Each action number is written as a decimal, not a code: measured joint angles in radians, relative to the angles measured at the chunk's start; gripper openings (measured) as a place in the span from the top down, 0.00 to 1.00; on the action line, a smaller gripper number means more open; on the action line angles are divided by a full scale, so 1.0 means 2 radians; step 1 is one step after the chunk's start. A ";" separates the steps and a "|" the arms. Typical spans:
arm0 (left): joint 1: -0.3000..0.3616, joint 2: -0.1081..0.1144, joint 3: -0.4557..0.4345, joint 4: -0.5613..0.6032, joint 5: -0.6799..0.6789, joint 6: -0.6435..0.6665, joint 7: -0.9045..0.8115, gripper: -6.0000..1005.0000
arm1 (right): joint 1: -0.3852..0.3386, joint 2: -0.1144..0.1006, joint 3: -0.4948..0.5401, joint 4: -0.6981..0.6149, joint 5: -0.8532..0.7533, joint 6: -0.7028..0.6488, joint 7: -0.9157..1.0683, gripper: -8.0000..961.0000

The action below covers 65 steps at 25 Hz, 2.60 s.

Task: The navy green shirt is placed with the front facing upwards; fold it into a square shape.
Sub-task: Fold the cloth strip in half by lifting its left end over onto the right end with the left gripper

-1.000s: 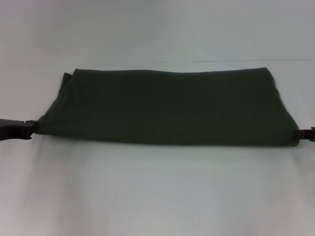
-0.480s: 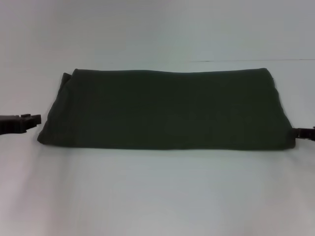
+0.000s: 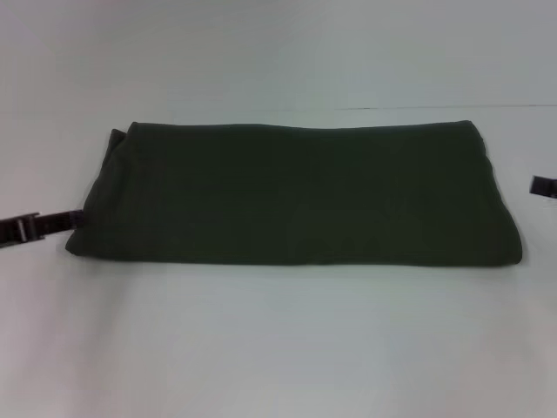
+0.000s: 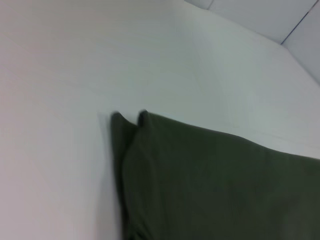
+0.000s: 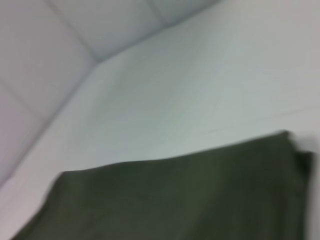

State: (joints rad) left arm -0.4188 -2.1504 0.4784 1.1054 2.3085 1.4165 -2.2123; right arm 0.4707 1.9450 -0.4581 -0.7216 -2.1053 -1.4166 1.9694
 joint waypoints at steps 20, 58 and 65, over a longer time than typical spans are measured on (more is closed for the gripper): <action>-0.024 0.023 0.004 -0.110 0.003 -0.018 -0.116 0.09 | 0.068 -0.006 -0.067 -0.001 -0.006 -0.002 0.024 0.04; -0.062 0.037 0.031 -0.166 0.052 -0.118 -0.128 0.10 | 0.066 -0.009 -0.056 -0.002 -0.002 0.000 0.032 0.05; -0.073 0.038 0.031 -0.166 0.053 -0.126 -0.127 0.14 | 0.068 -0.009 -0.056 -0.002 -0.002 0.001 0.033 0.05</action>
State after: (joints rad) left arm -0.5644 -2.0750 0.5399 0.7731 2.4148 1.1638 -2.4673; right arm 0.6064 1.9261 -0.5691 -0.7257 -2.1090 -1.4143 2.0353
